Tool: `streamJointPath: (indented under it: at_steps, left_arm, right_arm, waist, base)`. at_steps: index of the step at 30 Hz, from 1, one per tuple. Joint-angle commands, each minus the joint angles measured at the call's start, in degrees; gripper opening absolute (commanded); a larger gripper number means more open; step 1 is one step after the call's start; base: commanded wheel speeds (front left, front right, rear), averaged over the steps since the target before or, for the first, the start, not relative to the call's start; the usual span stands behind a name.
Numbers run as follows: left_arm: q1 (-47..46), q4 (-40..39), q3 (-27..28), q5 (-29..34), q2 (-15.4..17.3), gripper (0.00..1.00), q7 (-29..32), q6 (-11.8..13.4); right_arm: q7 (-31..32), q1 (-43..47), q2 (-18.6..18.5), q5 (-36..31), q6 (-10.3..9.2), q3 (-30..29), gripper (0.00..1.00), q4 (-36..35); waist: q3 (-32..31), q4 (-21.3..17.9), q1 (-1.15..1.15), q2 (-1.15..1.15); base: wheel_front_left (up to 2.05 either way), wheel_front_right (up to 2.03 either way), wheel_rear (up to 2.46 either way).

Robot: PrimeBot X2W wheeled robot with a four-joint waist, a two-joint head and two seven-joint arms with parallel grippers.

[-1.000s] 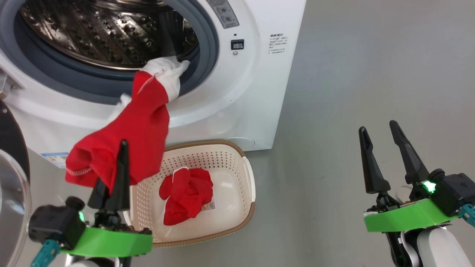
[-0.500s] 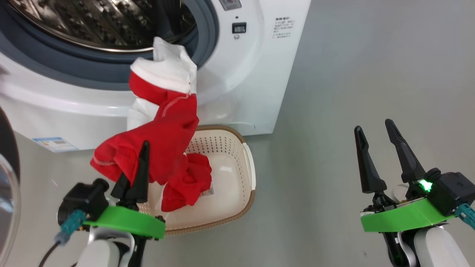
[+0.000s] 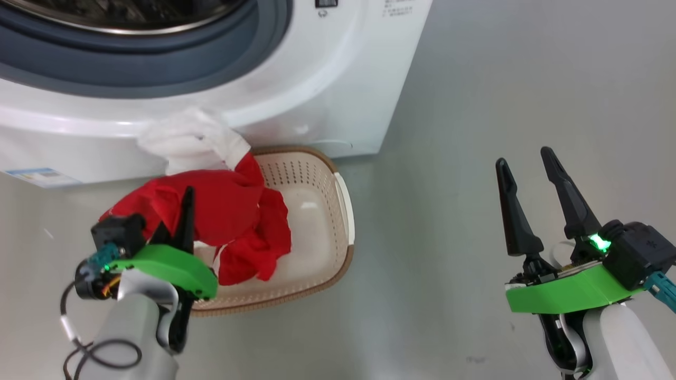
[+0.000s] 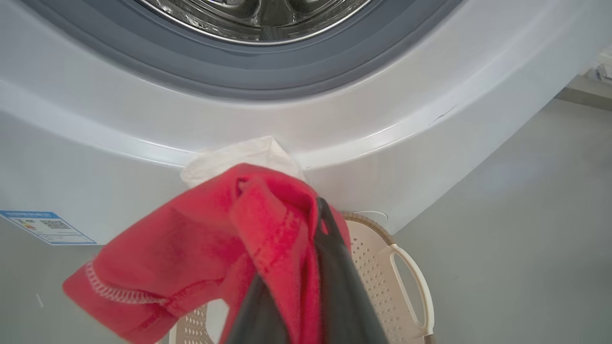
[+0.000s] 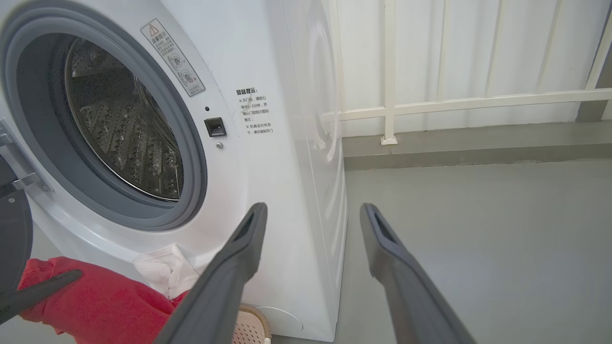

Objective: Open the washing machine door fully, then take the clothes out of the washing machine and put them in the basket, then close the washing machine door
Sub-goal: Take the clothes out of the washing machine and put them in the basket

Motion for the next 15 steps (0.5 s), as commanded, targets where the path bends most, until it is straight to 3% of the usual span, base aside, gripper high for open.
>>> streamJointPath:
  at_steps: [1, 15]
  left_arm:
    - [-1.6, 0.2, 1.7, -0.5, 1.7, 0.00, -0.9, -0.5]
    - [-13.6, 23.0, 0.4, -4.0, 2.8, 0.00, 1.7, -1.2]
  right_arm:
    - [-0.4, -1.0, -0.1, 0.1, 0.28, 1.6, 1.00, -1.3]
    - [-0.4, -5.2, -0.1, 1.3, 0.28, 4.5, 1.00, -0.9]
  waist:
    - [2.0, -0.7, 0.00, 0.00]
    - [10.5, -4.0, 0.00, 0.00]
  base:
    - [0.00, 0.00, 0.00]
    - [0.00, 0.00, 0.00]
